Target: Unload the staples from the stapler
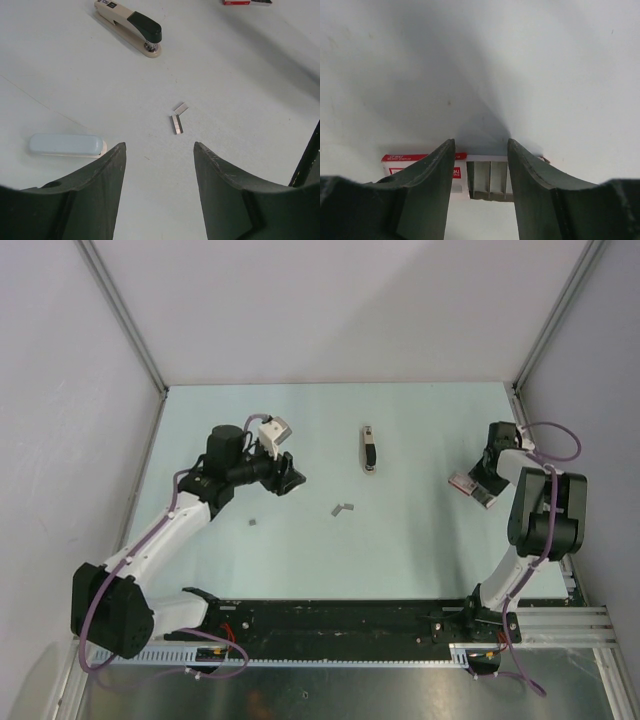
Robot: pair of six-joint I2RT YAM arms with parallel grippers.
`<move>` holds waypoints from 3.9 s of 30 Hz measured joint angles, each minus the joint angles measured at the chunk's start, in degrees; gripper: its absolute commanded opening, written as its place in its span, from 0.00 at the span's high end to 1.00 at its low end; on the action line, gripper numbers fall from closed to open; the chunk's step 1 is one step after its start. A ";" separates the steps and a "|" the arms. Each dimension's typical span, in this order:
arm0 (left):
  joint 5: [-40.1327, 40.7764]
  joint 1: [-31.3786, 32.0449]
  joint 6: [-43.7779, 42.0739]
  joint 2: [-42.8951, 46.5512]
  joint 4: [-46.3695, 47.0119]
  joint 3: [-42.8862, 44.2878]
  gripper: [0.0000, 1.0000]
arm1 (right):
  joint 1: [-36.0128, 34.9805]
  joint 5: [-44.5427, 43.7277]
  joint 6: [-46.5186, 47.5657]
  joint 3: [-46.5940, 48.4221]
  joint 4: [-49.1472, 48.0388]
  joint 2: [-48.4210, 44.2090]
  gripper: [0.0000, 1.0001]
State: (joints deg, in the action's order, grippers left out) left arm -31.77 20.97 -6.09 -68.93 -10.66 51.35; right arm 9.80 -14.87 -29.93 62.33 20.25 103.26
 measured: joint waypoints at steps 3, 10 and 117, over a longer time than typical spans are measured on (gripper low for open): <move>-0.04 0.00 0.00 0.31 -0.07 -0.04 0.38 | -1.01 1.25 -0.42 -3.17 0.09 -2.75 0.50; -0.59 0.00 0.02 0.33 -0.24 -0.04 0.38 | -6.95 4.57 -2.93 -10.36 1.16 -9.68 0.50; -2.95 0.66 -1.05 2.21 -0.44 -1.01 0.37 | -43.74 11.43 -28.37 -26.97 11.78 -30.12 0.44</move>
State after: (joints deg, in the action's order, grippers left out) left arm -34.72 21.63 -7.14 -66.72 -11.09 50.35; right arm -33.93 -3.44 -58.30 35.35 32.03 73.14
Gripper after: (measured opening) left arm 0.627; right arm 0.562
